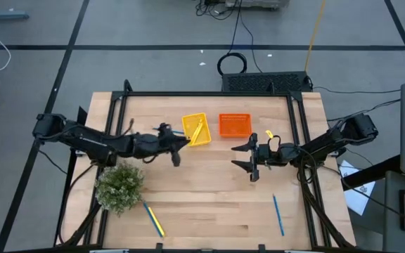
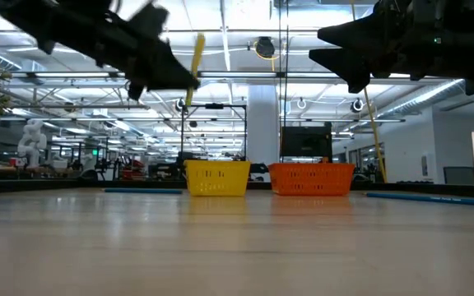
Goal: Sort pens & pencils
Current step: Put the right yellow pen into the yellow basket, then put the yellow pen into the yellow basket
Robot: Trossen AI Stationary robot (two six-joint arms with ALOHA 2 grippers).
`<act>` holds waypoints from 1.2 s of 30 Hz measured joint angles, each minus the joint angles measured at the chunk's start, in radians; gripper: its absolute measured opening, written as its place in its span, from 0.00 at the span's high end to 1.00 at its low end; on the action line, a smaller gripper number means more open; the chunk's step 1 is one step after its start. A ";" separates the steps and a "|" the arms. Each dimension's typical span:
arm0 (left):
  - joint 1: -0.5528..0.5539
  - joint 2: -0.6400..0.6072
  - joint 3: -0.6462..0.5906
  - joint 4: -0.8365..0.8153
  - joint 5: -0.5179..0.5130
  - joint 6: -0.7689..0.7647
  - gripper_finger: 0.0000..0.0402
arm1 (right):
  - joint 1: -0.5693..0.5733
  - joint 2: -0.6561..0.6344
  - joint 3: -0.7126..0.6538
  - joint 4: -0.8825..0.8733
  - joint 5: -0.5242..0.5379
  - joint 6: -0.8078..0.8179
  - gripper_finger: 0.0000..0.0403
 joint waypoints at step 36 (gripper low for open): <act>0.288 0.435 0.389 -0.507 0.263 -0.141 0.53 | 0.000 0.000 0.000 -0.010 0.000 0.001 0.44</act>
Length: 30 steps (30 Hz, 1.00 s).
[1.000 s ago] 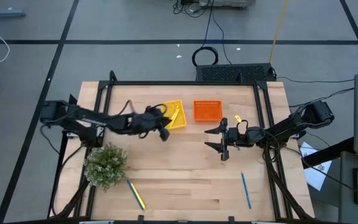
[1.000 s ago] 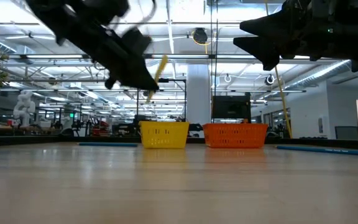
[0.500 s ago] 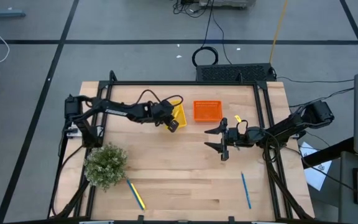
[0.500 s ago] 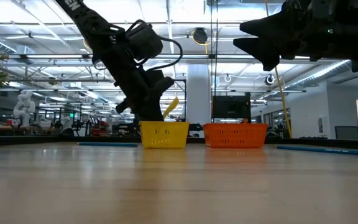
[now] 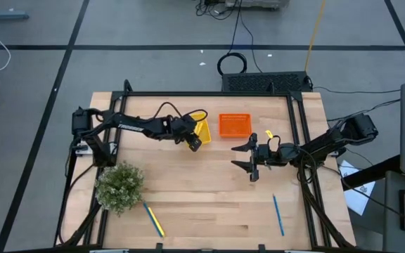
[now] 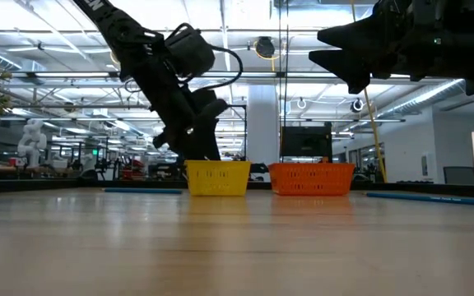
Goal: Sort pens & pencils
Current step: Put the yellow pen into the yellow basket
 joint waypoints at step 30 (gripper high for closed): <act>-0.524 -0.653 -0.461 0.649 -0.301 0.384 0.47 | 0.000 0.000 0.001 0.006 0.000 0.000 0.44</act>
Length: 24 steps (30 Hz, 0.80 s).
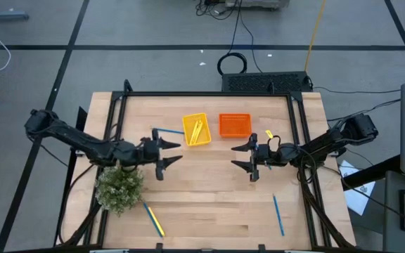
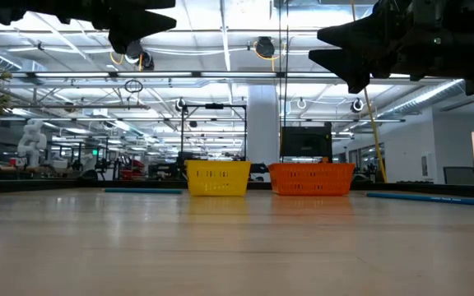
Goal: Sort pens & pencils
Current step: Put the yellow pen into the yellow basket
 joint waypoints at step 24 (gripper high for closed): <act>-0.066 0.254 0.339 -0.409 0.260 -0.087 0.47 | -0.001 0.000 0.000 -0.007 0.000 0.000 0.44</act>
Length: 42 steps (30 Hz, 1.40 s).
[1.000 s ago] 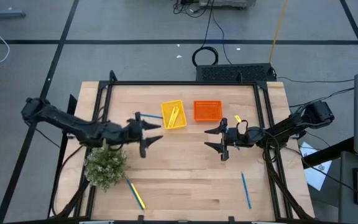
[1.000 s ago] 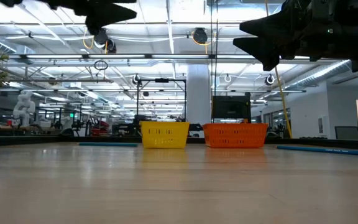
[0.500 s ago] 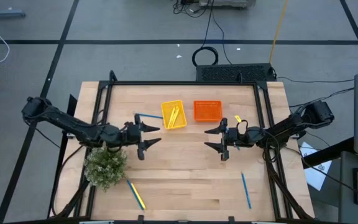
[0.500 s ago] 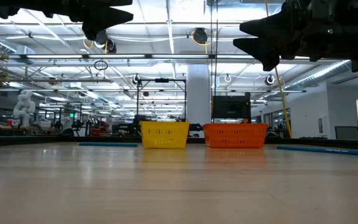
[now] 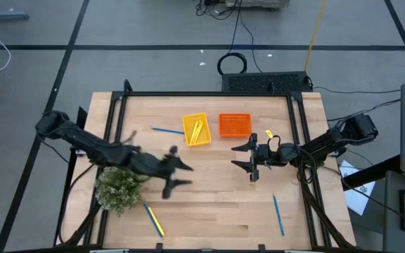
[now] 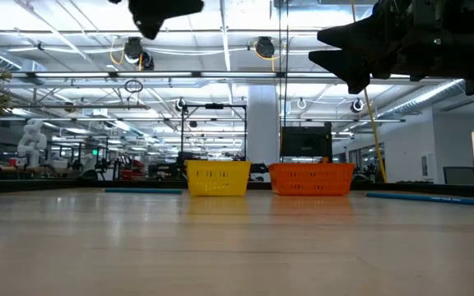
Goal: Sort pens & pencils
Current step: Put the yellow pen into the yellow basket
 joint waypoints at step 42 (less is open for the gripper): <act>-0.371 0.507 0.269 -0.570 0.247 -0.036 0.47 | 0.000 0.000 -0.001 -0.046 0.000 0.000 0.44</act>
